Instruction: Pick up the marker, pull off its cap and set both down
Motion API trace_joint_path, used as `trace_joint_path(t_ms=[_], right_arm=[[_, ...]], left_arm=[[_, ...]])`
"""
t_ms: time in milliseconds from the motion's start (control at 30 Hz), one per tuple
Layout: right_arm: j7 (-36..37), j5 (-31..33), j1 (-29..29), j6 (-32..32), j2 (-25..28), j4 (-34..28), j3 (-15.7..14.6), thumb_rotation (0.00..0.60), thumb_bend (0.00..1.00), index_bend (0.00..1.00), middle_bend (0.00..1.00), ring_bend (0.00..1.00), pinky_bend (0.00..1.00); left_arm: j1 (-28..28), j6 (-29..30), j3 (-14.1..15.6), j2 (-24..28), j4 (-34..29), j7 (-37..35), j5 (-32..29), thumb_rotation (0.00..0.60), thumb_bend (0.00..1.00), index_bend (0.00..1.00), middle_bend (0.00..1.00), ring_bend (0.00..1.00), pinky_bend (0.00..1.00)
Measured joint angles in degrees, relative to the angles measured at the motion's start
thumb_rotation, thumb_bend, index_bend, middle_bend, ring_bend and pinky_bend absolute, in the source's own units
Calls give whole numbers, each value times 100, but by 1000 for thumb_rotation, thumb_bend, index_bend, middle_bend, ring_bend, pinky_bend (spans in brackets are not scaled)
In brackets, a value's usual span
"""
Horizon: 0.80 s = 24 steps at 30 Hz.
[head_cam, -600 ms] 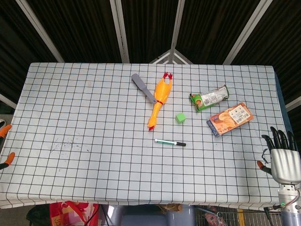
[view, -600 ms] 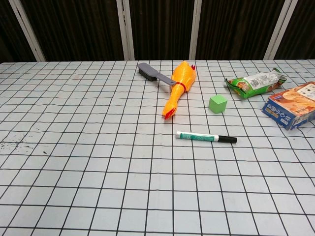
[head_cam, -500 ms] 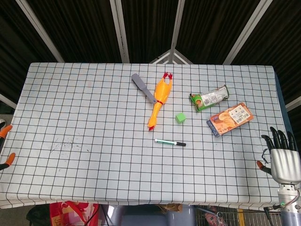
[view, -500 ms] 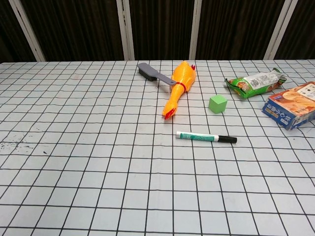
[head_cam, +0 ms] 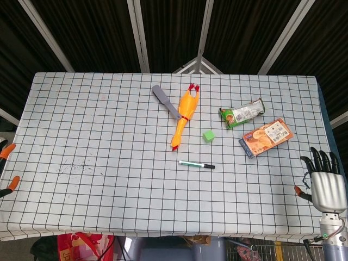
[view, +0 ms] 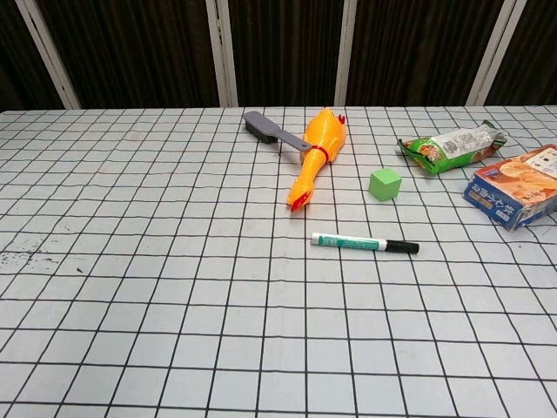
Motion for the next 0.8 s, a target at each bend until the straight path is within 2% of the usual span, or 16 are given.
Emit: trace_joint_path(t_ms=[300,500,800], right_arm=[[-140,145,106,-222,-167,92,86,600,80,266,102,77,0],[-189,309,138,-321,-273,137,141,600,80,265,102,74,0],[-604,631,297,-540,-424,192,262,600,79,266,101,72,0]], left_arm=[[-123,-194,-9,-221,121,344,-57,600,493,116,0,0,0],[-420,-440,-329,-265,109,617,-444,600,493,113,0,0,0],[-1289,-1427,-906,-628,509,1176,-1528,600,493,113,0,0,0]])
